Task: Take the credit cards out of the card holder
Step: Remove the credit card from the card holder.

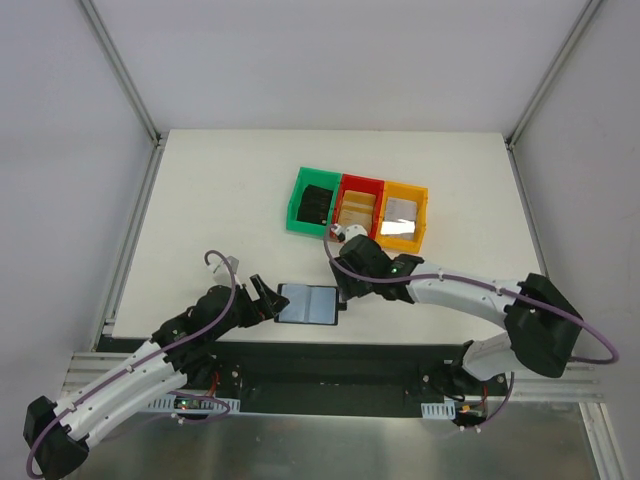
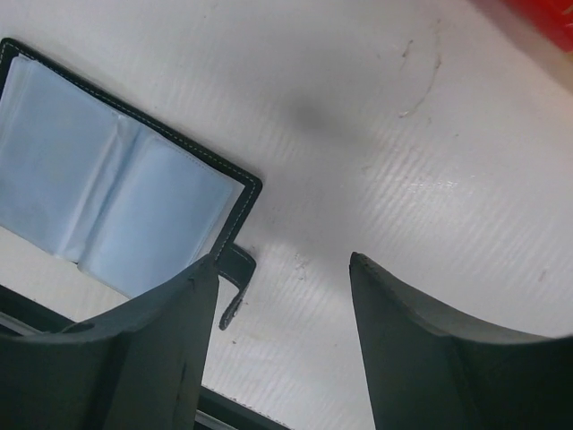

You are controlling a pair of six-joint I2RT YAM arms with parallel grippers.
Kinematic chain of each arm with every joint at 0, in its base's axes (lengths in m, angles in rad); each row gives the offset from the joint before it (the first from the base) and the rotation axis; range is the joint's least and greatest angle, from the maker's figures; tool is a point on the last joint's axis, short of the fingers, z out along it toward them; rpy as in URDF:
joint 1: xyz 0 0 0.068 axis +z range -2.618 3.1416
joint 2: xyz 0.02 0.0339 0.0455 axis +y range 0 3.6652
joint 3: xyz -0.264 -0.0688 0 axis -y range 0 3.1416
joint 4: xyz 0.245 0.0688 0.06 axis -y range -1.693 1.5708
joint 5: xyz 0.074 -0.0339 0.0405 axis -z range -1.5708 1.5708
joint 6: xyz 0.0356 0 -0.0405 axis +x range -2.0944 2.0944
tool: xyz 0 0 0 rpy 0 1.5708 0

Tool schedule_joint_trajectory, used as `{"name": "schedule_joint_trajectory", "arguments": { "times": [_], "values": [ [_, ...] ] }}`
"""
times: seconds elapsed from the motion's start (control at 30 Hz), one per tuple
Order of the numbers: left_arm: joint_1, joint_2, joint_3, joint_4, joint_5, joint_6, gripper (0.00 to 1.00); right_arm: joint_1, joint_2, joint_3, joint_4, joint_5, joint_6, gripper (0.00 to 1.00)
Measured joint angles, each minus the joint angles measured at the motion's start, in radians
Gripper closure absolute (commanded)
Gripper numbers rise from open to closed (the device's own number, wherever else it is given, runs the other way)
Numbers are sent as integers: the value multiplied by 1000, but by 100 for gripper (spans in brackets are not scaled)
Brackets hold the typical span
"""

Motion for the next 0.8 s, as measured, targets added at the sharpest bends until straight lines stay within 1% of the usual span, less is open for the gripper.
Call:
{"name": "schedule_joint_trajectory", "arguments": {
  "times": [0.07,0.27,0.37,0.43,0.5,0.57,0.63,0.73,0.77,0.8],
  "values": [
    [0,2,0,0,2,0,14,12,35,0,6,-15,16,42],
    [0,-4,-3,0,7,0,15,27,92,0,11,-52,43,43],
    [0,-6,-6,0,8,0,15,30,99,0,12,-65,55,47],
    [0,-6,-6,0,8,0,15,31,100,0,12,-72,62,51],
    [0,0,-6,1,8,1,15,33,100,-4,14,-78,69,58],
    [0,12,-6,1,8,1,15,34,100,-16,16,-82,77,63],
    [0,31,-6,1,8,1,15,35,104,-29,16,-85,86,64],
    [0,55,-6,1,8,2,16,35,117,-39,15,-92,95,71],
    [0,60,-6,1,8,2,16,35,119,-41,13,-95,98,74],
    [0,64,-6,1,9,2,18,35,119,-42,13,-95,101,80]
  ]
}}
